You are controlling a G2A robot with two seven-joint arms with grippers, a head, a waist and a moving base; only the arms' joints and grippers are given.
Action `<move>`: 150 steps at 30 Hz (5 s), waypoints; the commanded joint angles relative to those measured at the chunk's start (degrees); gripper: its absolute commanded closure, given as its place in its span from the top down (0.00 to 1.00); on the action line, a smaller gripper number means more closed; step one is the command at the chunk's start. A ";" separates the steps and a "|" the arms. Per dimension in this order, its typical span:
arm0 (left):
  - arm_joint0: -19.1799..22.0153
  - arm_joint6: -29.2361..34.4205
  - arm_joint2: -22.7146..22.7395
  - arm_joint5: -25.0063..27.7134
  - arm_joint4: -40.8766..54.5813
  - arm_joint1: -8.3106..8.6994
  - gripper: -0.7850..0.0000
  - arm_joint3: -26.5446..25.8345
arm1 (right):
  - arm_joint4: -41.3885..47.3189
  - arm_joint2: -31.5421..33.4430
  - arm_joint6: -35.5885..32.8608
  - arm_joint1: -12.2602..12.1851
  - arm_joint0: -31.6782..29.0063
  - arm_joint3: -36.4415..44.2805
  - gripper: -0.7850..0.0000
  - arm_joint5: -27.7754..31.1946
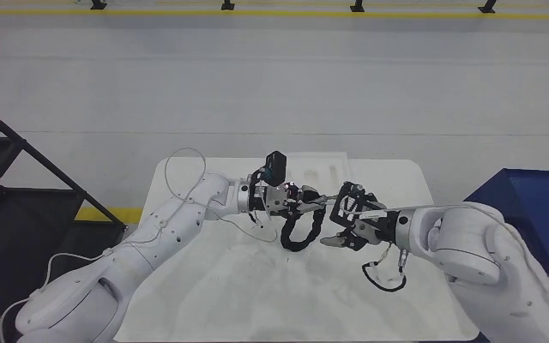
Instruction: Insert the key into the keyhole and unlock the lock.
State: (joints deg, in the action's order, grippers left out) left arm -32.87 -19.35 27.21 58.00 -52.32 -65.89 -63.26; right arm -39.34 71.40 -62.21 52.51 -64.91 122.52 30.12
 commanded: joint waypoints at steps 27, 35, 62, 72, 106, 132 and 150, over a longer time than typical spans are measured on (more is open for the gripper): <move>-1.18 -4.07 1.41 0.00 -7.61 0.21 0.00 -0.81 | -9.99 0.61 3.95 -1.39 2.84 -1.13 0.78 14.04; -0.87 -3.45 0.14 0.00 -6.87 0.74 0.00 -1.43 | -16.16 0.00 6.64 -1.90 2.67 -0.04 0.41 18.52; 1.11 -3.71 -3.98 0.00 -4.43 1.17 0.00 -1.42 | -14.07 -0.05 11.83 -2.34 0.35 -0.79 0.00 10.42; 1.27 -4.79 -4.12 0.00 -5.98 1.17 0.00 -1.42 | -5.80 0.50 10.40 -2.46 0.22 -2.21 0.01 6.48; -0.14 6.22 -14.13 0.00 -13.39 -3.18 0.11 8.46 | 5.21 5.01 12.13 -3.64 -2.16 -3.91 1.00 5.48; 17.41 -2.34 -17.47 0.00 1.22 2.59 1.00 9.47 | 6.57 -3.93 25.70 -1.68 12.85 -24.73 1.00 21.25; 30.09 14.76 -17.47 0.00 22.08 6.35 1.00 10.98 | 14.75 -17.19 23.27 2.34 39.07 -46.51 1.00 27.88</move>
State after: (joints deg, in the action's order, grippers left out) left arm -3.10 -5.38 9.74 58.00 -31.28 -59.65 -52.50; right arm -24.97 54.69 -38.87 54.73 -26.87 76.72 58.00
